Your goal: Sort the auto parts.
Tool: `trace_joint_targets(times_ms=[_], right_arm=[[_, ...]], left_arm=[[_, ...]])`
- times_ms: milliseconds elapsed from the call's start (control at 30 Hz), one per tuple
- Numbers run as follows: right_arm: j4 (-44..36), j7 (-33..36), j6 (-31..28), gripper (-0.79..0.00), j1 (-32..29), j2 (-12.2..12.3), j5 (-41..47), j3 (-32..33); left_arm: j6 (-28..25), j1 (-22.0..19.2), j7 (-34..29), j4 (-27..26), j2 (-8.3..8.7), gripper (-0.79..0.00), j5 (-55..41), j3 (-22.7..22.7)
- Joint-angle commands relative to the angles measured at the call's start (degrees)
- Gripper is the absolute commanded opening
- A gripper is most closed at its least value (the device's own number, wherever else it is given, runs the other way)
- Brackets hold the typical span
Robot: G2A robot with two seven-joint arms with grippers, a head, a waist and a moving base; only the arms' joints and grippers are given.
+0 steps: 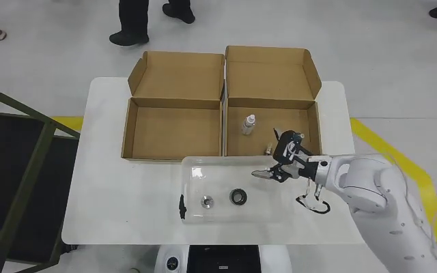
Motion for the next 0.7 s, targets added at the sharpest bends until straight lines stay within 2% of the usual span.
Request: trace_joint_targets(times_ms=[0,300,667], right_arm=[[-1.9,-0.9,-1.0,0.000,-1.6,0.2,-0.5,0.6],[-8.3,-3.1,-3.5,0.000,-5.3,0.4,-8.9,-1.9],[-8.9,2.1,-3.5,0.000,-2.6,0.1,-13.6,-9.8]], left_arm=[[0.0,0.0,0.0,0.0,0.00,0.000,0.0,0.0],[0.0,0.0,0.0,0.0,0.00,0.000,0.0,0.0],[0.0,0.0,0.0,0.0,0.00,0.000,0.0,0.0]])
